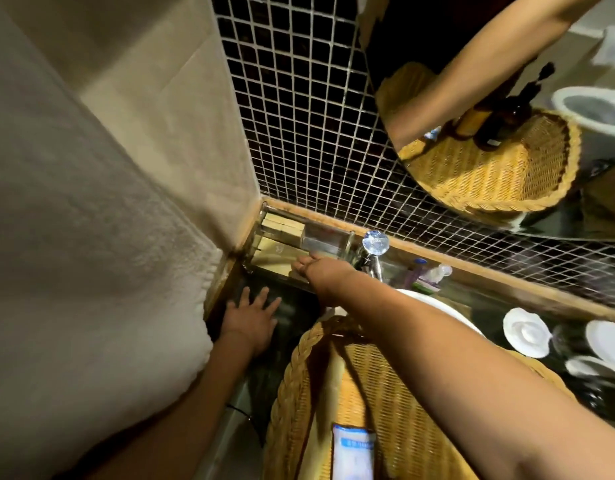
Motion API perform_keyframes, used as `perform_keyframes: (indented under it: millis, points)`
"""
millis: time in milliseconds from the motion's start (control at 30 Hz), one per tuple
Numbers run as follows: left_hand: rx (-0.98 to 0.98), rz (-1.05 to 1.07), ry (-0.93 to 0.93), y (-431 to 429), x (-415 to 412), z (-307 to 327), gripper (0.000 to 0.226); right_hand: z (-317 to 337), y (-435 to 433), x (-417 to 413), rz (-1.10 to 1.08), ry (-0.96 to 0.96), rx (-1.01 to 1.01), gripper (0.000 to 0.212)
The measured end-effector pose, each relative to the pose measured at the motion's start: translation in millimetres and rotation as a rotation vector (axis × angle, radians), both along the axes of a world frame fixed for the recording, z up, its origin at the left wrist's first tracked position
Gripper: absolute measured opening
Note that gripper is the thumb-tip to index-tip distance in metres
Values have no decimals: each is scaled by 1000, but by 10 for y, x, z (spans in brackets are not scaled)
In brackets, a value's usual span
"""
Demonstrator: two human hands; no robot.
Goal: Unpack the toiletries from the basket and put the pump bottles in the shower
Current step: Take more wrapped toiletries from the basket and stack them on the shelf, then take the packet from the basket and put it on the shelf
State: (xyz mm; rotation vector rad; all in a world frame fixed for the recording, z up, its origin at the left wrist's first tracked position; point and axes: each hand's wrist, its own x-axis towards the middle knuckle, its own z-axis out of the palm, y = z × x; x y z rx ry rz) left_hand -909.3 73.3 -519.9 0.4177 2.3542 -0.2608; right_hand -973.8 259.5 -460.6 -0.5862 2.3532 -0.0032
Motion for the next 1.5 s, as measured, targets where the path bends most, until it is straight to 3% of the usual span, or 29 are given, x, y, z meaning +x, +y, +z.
perform_keyframes:
  millis: [233,333,600,733,867,1000,1167,1400,1500]
  points:
    - [127,144,156,218,134,366,58,533,209,191,24,272,39,84]
    - [164,161,254,354,212,519,57,703,430,377,11,372,57,87]
    - [179,181,468,666,418,1054,60,977,1128,908,-59,454,40,87]
    - [225,39,503,878,632,1163,57,1001,1421,1230,-66,484,-3,91]
    - [346,-237,491,1025,1075,1041,55,822,1598,1684,4,422,-70,86]
    - [318,-403,305,1043,1566,798,59,489,1663,2159,120,309,-90,82]
    - [250,-421,215,975,1895,651,64,95,1598,2507,180,139,-88,79]
    - [233,-502,84,909,2061,538,105,-100,1541,2676,246,0,-51,81]
    - [219,-515,94,931,2075,473,113,-119,1543,2665,273,-29,-15,82]
